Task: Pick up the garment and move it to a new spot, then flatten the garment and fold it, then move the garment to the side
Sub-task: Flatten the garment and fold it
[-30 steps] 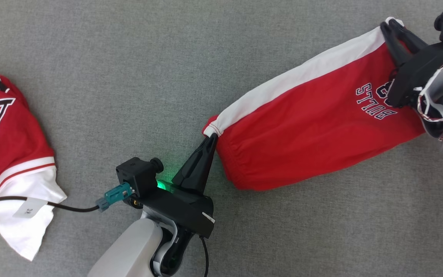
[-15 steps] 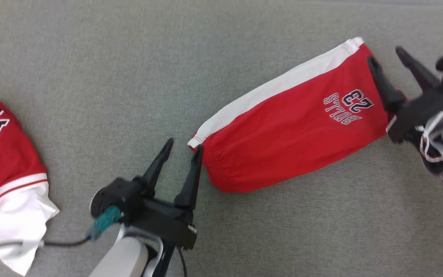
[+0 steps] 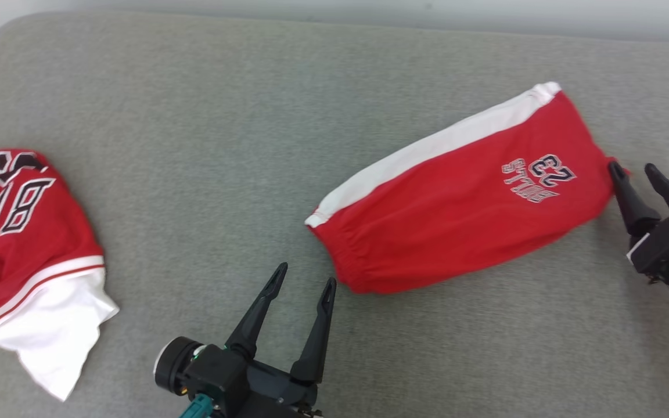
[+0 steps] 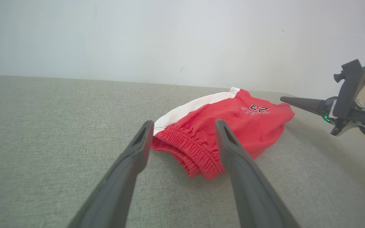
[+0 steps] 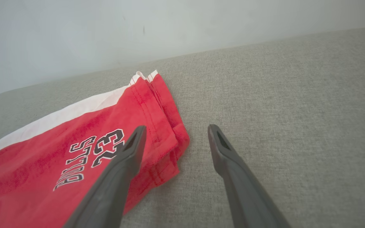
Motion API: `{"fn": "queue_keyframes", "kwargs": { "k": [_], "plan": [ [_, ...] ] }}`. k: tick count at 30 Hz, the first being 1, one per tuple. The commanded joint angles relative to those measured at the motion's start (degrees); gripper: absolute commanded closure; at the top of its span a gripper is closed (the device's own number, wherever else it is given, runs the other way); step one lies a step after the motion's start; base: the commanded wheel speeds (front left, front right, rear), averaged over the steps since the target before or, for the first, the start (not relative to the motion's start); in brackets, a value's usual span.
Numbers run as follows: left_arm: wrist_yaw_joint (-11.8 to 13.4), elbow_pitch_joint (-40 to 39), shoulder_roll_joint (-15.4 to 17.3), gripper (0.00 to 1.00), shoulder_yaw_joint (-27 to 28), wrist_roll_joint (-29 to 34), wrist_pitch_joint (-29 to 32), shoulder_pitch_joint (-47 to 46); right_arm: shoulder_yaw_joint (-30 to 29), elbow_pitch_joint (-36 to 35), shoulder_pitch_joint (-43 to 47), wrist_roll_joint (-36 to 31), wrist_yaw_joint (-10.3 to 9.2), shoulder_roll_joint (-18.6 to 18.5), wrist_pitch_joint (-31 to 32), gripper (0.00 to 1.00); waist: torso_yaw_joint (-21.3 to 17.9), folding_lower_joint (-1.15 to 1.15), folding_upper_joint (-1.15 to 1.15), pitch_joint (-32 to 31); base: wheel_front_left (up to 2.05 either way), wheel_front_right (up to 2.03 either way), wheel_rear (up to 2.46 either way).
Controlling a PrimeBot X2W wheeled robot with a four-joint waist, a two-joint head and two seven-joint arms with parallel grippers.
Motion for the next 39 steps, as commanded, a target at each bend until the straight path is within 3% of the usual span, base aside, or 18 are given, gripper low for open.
{"fn": "queue_keyframes", "kwargs": {
  "k": [1, 11, 12, 13, 14, 29, 39],
  "plan": [
    [-0.43, -0.14, -0.61, 0.0, 0.24, 0.54, -0.19, 0.46, -0.16, 0.69, 0.23, 0.81, -0.13, -0.49, 0.4, 0.0, 2.66, 0.01, 0.0, 0.99, 0.0, 0.0, 0.0],
    [-2.47, 1.28, -2.98, 0.0, 1.05, 3.0, -0.19, 1.05, -1.0, 7.25, 0.55, 5.14, -0.13, 1.07, 3.74, 0.0, 7.02, 0.01, 0.0, 1.33, 0.0, 0.0, 0.0],
    [-2.7, 1.37, -3.05, 0.0, 1.3, 3.07, -0.2, 1.14, -0.86, 7.44, 0.6, 5.19, -0.13, 1.3, 3.85, 0.33, 7.08, 0.01, 0.0, 1.26, 0.0, 0.0, 0.0],
    [-2.89, 1.48, -3.15, 0.0, 1.55, 3.28, -0.19, 1.27, -0.68, 7.58, 0.73, 5.13, -0.13, 1.57, 3.86, 0.79, 7.08, 0.01, 0.0, 1.11, 0.0, 0.0, 0.0],
    [-2.87, 1.54, -3.27, 0.0, 1.71, 3.44, -0.19, 1.37, -0.46, 7.49, 0.97, 5.27, -0.13, 1.9, 3.9, 1.0, 7.01, 0.01, 0.0, 0.95, 0.0, 0.0, 0.0],
    [-3.23, 1.86, -3.4, 0.0, 4.21, 5.11, -0.19, 4.22, -6.07, 2.13, 9.39, 10.17, -0.13, 1.73, -1.92, 1.0, 0.17, 0.01, 0.0, -3.53, 0.0, 0.0, 0.0],
    [-3.42, 1.47, -2.22, 0.0, 4.45, 5.72, -0.19, 5.84, -18.13, -1.51, 18.64, 5.54, -0.13, 3.36, -2.1, 1.0, -4.64, 0.01, 0.0, -5.11, 0.0, 0.0, 0.0]
  ]
}}
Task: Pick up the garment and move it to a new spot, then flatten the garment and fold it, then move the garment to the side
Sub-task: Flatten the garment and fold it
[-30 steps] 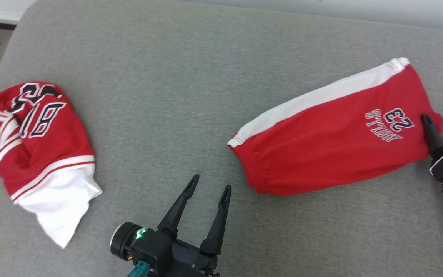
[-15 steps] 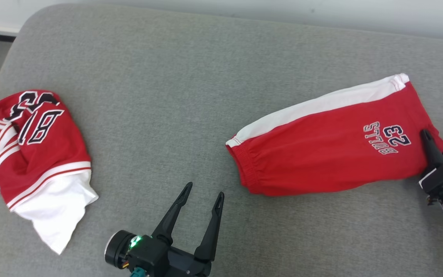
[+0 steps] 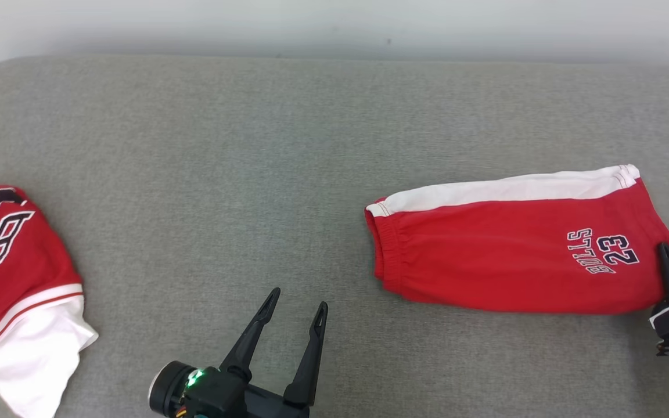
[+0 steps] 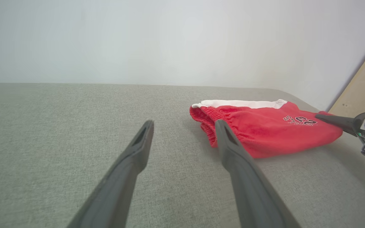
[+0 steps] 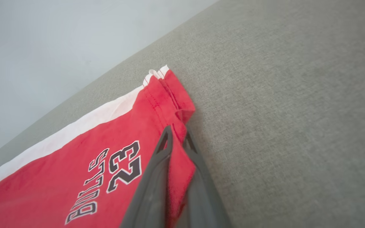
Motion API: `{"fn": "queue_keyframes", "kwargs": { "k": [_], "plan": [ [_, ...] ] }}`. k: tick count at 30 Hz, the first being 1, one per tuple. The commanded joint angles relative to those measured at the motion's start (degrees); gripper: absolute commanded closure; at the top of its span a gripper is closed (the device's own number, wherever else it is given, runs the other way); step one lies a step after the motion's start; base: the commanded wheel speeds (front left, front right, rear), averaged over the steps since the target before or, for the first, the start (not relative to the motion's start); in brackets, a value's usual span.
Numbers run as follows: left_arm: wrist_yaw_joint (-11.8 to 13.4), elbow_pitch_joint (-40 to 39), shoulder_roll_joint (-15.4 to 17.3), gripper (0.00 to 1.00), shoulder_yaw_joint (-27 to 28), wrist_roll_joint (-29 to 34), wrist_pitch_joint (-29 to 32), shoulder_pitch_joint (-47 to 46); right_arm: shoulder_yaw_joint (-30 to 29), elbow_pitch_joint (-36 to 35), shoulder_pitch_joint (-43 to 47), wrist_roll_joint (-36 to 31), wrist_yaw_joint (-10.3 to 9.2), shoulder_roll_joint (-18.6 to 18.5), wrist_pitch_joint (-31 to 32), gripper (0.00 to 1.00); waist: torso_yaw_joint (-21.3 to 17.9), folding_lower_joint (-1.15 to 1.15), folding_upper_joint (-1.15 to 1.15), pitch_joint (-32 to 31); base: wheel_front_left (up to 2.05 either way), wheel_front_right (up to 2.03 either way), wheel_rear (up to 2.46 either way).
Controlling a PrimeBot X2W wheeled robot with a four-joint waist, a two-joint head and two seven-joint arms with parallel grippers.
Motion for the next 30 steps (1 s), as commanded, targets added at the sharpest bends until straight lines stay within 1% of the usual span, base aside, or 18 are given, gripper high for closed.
{"fn": "queue_keyframes", "kwargs": {
  "k": [1, 6, 11, 14, 20, 30],
  "plan": [
    [0.07, -0.18, 0.26, 0.0, -0.05, 0.43, -0.2, 0.92, -0.63, -0.34, 0.75, -0.78, -0.13, 0.45, -0.23, 1.0, -1.11, 0.0, 0.0, -0.75, 0.0, 0.0, 0.0],
    [0.35, -0.06, 0.22, 0.0, -0.42, 0.2, -0.17, 1.17, -5.23, -1.82, 2.07, -5.33, -0.13, 2.17, -0.24, 1.0, -1.55, 0.0, 0.0, -1.45, 0.0, 0.0, 0.0],
    [0.42, 0.22, 0.05, 0.0, -1.0, -0.02, -0.16, 1.3, -6.85, -5.37, 0.93, -10.59, -0.13, 3.85, -0.24, 1.0, -1.86, 0.0, 0.0, -2.79, 0.0, 0.0, 0.0],
    [0.51, 0.36, -0.14, 0.0, -1.27, -0.22, -0.16, 1.51, -6.57, -7.7, 0.33, -13.62, -0.13, 4.4, -0.24, 1.0, -1.76, 0.0, 0.0, -3.66, 0.0, 0.0, 0.0],
    [0.81, 0.69, -0.5, 0.0, -1.7, -0.59, -0.16, 1.8, -3.13, -11.19, -1.82, -17.79, -0.13, 5.37, -0.24, 1.0, -0.99, 0.0, 0.0, -5.05, 0.0, 0.0, 0.0],
    [0.71, 0.91, -1.11, 0.0, -1.79, -1.19, -0.18, 1.71, 7.31, -15.28, -5.81, -20.63, -0.13, 7.03, 0.0, 1.0, 1.06, 0.0, 0.0, -5.33, 0.0, 0.0, 0.0]
  ]
}}
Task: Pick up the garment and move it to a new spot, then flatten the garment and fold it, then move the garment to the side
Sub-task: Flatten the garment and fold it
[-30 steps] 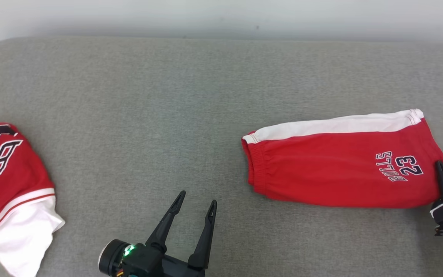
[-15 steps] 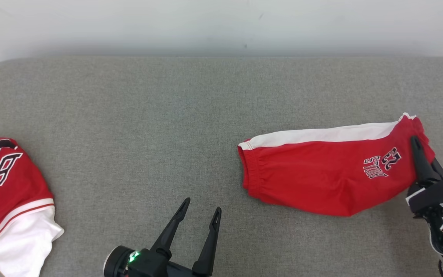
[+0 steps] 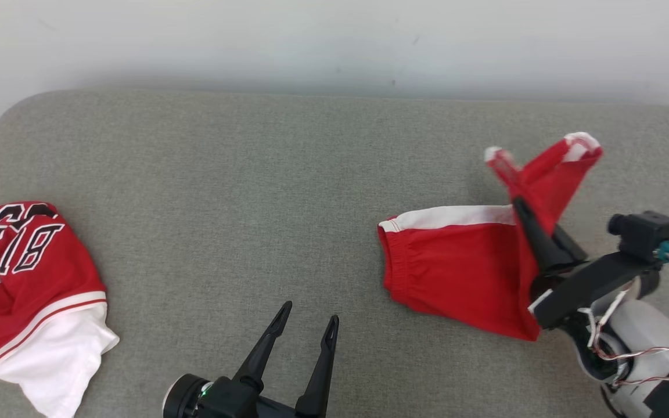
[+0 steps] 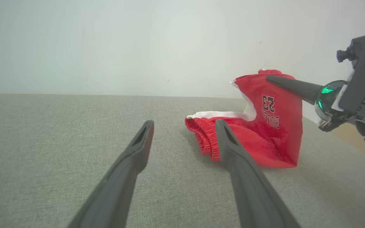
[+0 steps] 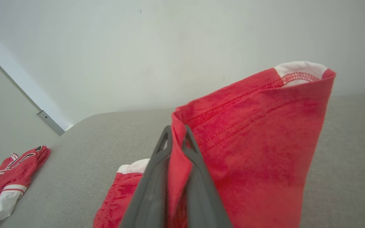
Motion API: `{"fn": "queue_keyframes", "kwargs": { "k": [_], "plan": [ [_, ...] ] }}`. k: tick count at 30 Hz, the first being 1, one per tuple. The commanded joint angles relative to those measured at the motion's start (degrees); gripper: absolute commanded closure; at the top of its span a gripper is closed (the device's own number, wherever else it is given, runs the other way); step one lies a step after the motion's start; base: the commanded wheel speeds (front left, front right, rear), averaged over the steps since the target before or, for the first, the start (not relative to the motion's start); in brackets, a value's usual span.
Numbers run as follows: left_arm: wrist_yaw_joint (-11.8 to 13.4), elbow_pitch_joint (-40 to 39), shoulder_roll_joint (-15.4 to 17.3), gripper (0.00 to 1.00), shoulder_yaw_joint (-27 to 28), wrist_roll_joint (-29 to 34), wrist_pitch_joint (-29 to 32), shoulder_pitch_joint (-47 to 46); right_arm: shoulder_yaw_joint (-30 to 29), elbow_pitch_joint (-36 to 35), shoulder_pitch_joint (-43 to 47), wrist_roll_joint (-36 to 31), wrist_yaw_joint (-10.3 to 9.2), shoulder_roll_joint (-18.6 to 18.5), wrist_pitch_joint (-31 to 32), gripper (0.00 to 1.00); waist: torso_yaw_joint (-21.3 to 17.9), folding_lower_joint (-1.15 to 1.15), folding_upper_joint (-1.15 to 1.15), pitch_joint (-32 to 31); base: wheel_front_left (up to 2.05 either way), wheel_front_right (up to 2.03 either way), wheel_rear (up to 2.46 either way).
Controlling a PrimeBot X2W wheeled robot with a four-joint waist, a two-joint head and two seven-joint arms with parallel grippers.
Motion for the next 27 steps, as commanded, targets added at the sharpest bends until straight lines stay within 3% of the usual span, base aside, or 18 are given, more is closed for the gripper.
{"fn": "queue_keyframes", "kwargs": {
  "k": [1, 10, 16, 17, 18, 19, 20, 27],
  "plan": [
    [-0.13, 0.08, -0.29, 0.0, 0.13, -0.25, -0.2, 0.58, 1.97, -1.23, -0.76, -0.58, -0.13, 0.54, -0.09, 1.0, 0.61, 0.0, 0.0, -0.01, 0.0, 0.0, 0.0],
    [-0.16, 0.0, -0.85, 0.0, 0.5, -0.21, -0.19, 0.97, 10.21, -4.5, -1.44, -2.88, -0.13, 2.91, 0.46, 1.0, 1.01, 0.0, 0.0, -0.14, 0.0, 0.0, 0.0],
    [-0.35, -0.22, -1.26, 0.0, 0.92, 0.0, -0.21, 1.09, 17.34, -2.84, -0.66, -3.17, -0.13, 5.43, 1.43, 1.0, 0.68, 0.0, 0.0, -0.26, 0.0, 0.0, 0.0],
    [-0.33, -0.22, -1.32, 0.0, 0.99, 0.04, -0.2, 1.09, 18.12, -2.63, -0.48, -2.93, -0.13, 5.89, 1.34, 0.92, 0.6, 0.0, 0.0, -0.34, 0.0, 0.0, 0.0],
    [-0.34, -0.17, -1.37, 0.0, 1.08, 0.09, -0.21, 1.17, 18.81, -2.46, -0.31, -2.68, -0.13, 6.28, 1.22, 0.76, 0.49, 0.0, 0.0, -0.51, 0.0, 0.0, 0.0],
    [-0.34, -0.12, -1.41, 0.0, 1.16, 0.15, -0.2, 1.29, 19.45, -2.34, -0.22, -2.6, -0.13, 6.6, 1.06, 0.13, 0.39, 0.0, 0.0, -0.63, 0.0, 0.0, 0.0],
    [-0.35, -0.09, -1.45, 0.0, 1.21, 0.19, -0.2, 1.36, 19.96, -2.36, -0.17, -2.54, -0.13, 6.9, 0.83, 0.0, 0.29, 0.0, 0.0, -0.76, 0.0, 0.0, 0.0],
    [-0.13, 0.32, -1.79, 0.0, 1.76, 0.15, -0.2, 2.85, 23.22, -5.23, 3.04, -1.2, -0.13, 7.76, 0.06, 0.0, -0.94, 0.0, 0.0, -3.17, 0.0, 0.0, 0.0]
  ]
}}
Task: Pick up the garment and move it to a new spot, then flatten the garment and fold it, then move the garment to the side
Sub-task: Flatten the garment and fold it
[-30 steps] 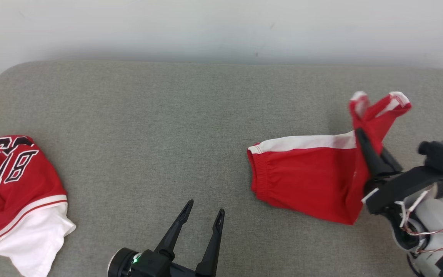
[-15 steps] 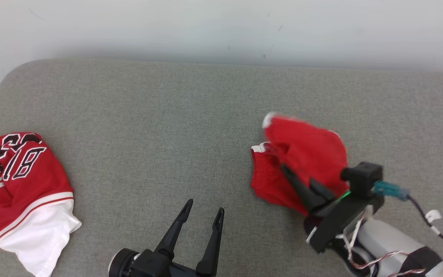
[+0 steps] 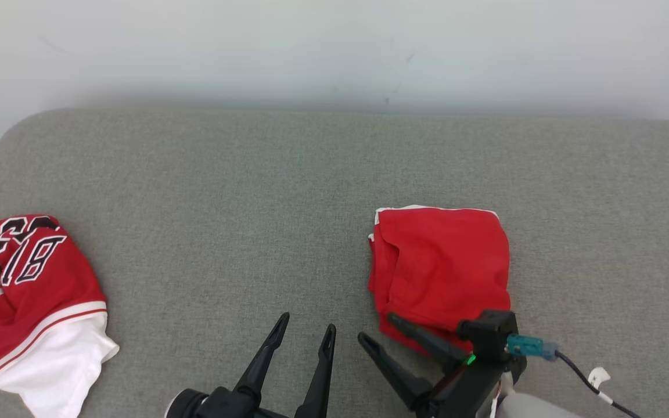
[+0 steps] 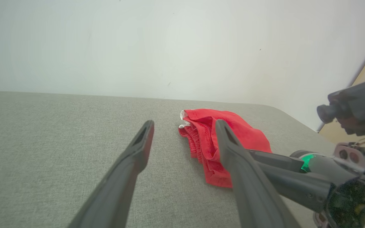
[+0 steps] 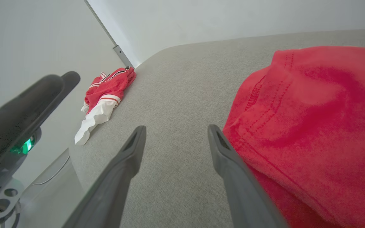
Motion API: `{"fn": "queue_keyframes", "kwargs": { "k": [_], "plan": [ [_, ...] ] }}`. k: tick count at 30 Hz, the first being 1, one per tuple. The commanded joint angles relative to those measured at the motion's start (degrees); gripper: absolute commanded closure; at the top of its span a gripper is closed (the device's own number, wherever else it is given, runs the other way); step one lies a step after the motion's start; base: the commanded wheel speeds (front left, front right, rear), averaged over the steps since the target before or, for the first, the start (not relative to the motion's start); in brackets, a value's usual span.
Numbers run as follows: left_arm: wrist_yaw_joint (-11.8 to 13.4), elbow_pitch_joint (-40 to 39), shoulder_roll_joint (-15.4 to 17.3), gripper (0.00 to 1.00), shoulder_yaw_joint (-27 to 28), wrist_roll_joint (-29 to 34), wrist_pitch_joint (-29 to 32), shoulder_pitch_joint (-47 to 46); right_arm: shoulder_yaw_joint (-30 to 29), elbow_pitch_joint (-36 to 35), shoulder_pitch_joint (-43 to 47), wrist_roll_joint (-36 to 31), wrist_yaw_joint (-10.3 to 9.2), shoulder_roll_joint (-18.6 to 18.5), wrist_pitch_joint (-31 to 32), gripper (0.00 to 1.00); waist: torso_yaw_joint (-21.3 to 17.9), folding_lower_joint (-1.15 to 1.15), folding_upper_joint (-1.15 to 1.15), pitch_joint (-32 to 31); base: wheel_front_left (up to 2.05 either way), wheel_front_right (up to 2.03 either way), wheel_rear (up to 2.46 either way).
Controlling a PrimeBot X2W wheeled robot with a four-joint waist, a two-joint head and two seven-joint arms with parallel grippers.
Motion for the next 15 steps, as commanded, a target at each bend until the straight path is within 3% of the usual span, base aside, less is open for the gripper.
{"fn": "queue_keyframes", "kwargs": {
  "k": [1, 7, 15],
  "plan": [
    [0.3, 0.11, -0.14, 0.0, 0.25, 0.13, -0.21, 0.92, 0.3, -0.98, 1.24, 0.09, -0.13, 0.02, -0.47, 0.0, -0.87, 0.0, 0.0, -1.21, 0.0, 0.0, 0.0],
    [1.43, -0.93, -0.3, 0.0, 2.25, 0.46, -0.2, 3.23, -4.56, -2.88, 6.0, -4.74, -0.13, 0.95, -0.73, 0.0, -3.34, 0.0, 0.0, -4.15, 0.0, 0.0, 0.0],
    [2.91, -4.19, 0.21, 0.0, 6.06, 4.2, -0.2, 6.85, -24.83, -6.59, 16.8, -19.24, -0.13, 3.75, -0.77, 0.0, -6.16, 0.0, 0.0, -6.98, 0.0, 0.0, 0.0]
  ]
}}
